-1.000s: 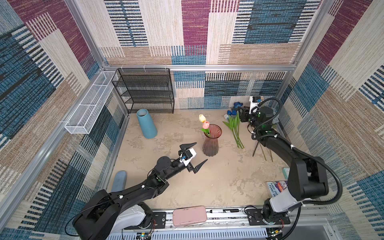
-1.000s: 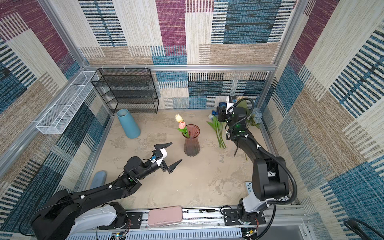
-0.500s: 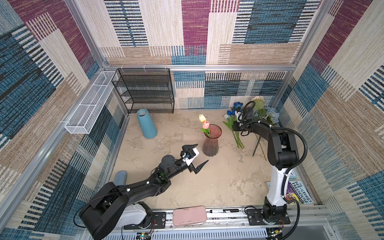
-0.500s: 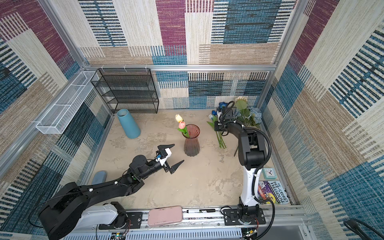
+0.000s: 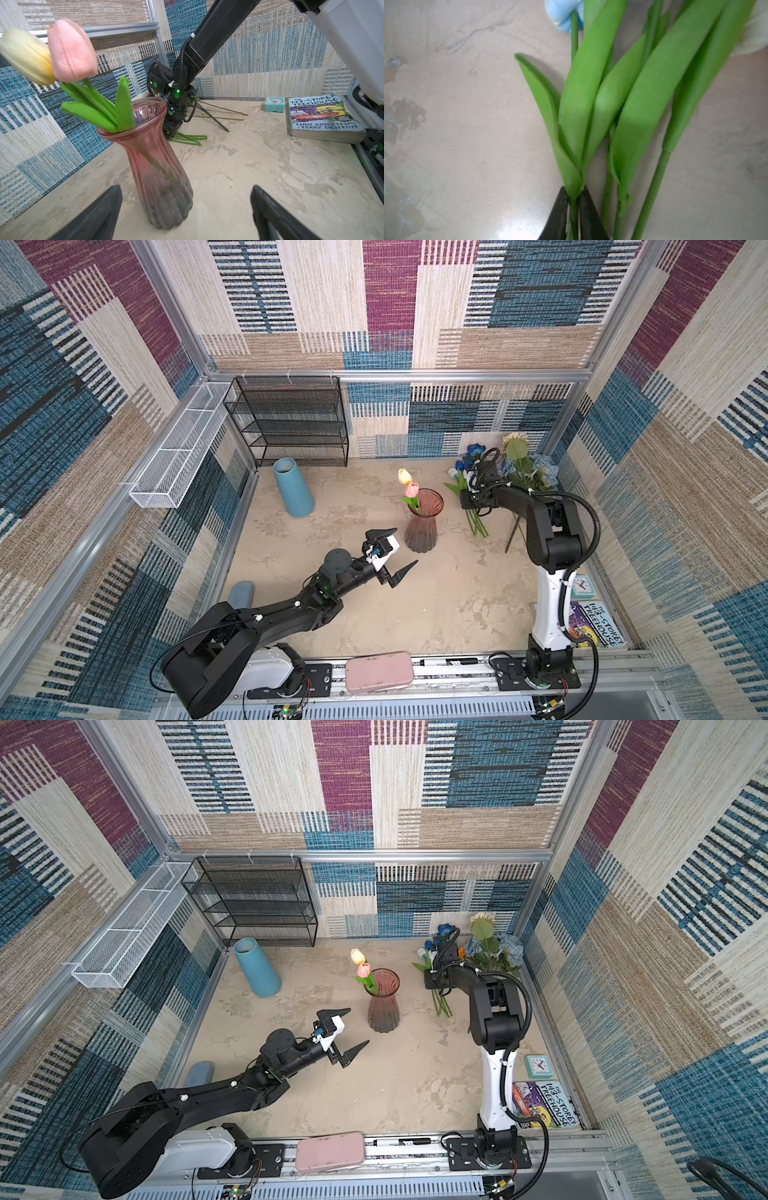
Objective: Arrange the flowers into the vase
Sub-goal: 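Lower the right gripper onto the white tulip stem and close it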
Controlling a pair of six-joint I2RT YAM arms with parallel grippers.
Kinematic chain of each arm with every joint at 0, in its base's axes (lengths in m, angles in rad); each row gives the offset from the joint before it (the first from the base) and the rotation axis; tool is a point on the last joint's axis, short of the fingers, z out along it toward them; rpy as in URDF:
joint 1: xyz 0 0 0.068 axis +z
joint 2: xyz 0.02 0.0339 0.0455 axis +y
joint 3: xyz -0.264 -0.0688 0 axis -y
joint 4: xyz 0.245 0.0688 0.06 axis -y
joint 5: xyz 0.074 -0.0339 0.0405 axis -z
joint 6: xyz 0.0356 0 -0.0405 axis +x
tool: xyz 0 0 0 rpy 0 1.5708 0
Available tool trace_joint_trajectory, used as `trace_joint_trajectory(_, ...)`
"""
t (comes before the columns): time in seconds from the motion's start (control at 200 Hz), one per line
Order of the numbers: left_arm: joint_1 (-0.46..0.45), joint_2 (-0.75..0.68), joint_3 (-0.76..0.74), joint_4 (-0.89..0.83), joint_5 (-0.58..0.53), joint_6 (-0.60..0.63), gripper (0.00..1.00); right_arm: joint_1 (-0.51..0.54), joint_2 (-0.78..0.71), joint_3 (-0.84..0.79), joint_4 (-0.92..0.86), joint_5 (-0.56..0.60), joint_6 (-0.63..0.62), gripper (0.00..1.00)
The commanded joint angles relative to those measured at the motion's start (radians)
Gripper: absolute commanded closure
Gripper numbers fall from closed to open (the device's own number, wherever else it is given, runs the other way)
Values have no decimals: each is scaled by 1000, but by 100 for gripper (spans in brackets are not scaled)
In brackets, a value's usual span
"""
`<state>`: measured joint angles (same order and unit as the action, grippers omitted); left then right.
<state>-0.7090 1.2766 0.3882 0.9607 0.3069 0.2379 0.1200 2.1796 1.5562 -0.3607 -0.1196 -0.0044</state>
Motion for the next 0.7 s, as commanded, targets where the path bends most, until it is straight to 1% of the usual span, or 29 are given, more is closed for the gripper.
trace_joint_trajectory(0.0,1,0,0,21,9,16,1,4,-5,-8,9,-7,4,90)
trace_joint_trajectory(0.27,1,-11,-6,30,6,16,1,7,-88,-18,3,-27,28,91)
trace_joint_trajectory(0.32,2,-15,-8,29,5,18,1,7,-108,-24,4,-33,29,94)
trace_joint_trajectory(0.406,1,-23,-10,27,1,19,1,7,-134,-34,6,-34,30,94)
trace_joint_trajectory(0.581,1,-38,-15,24,1,20,1,7,-169,-57,14,-45,36,92)
trace_joint_trajectory(0.606,0,-39,-15,23,1,21,1,7,-170,-60,13,-47,39,91)
trace_joint_trajectory(0.641,1,-40,-16,24,0,20,1,7,-170,-64,14,-48,41,86)
trace_joint_trajectory(0.696,1,-41,-18,25,1,19,1,7,-172,-76,24,-49,44,86)
